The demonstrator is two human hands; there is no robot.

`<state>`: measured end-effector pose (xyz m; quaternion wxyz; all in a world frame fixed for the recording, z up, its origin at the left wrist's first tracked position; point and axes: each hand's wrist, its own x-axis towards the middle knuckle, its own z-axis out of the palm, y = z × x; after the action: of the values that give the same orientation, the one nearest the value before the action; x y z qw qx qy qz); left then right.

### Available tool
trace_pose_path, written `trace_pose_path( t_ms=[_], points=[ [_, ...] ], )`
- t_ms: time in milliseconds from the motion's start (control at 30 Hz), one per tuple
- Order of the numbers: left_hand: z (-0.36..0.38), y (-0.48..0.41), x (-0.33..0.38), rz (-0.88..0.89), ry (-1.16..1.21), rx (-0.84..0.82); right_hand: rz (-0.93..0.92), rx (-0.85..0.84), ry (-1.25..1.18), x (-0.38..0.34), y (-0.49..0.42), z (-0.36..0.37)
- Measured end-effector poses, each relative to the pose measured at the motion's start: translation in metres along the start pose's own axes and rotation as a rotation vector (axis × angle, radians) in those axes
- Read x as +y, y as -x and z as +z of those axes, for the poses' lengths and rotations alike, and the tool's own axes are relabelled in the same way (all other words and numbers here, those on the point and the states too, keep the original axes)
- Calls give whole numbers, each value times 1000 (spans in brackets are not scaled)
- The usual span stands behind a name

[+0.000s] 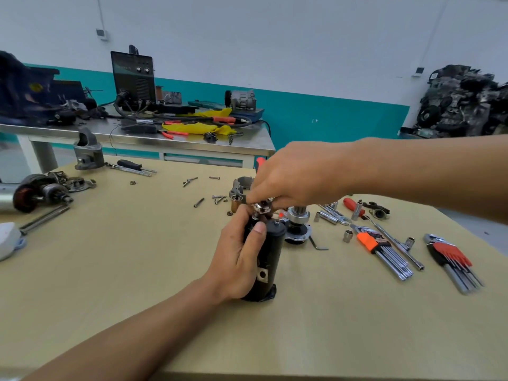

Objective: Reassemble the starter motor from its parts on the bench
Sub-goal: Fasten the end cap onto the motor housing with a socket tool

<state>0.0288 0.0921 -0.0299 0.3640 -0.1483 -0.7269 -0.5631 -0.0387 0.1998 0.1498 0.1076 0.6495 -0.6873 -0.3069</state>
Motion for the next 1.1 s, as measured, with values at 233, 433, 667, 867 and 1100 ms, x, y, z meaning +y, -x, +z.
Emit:
trace_pose_path(
  t_ms=[233,433,667,867,1100],
  points=[
    [3,3,-2,-17,-40,-31,266,-234,-658,4,-4,3],
    [4,3,0,-4,-51,-23,210,-190,-424,-1,-6,-4],
    [2,1,-1,23,-1,-42,16,-6,-13,-7,-4,-5],
    [2,4,-3,4,-56,-34,254,-284,-449,0,-11,-6],
    [1,2,-2,21,-32,-6,263,-201,-439,-6,-9,-5]
  ],
)
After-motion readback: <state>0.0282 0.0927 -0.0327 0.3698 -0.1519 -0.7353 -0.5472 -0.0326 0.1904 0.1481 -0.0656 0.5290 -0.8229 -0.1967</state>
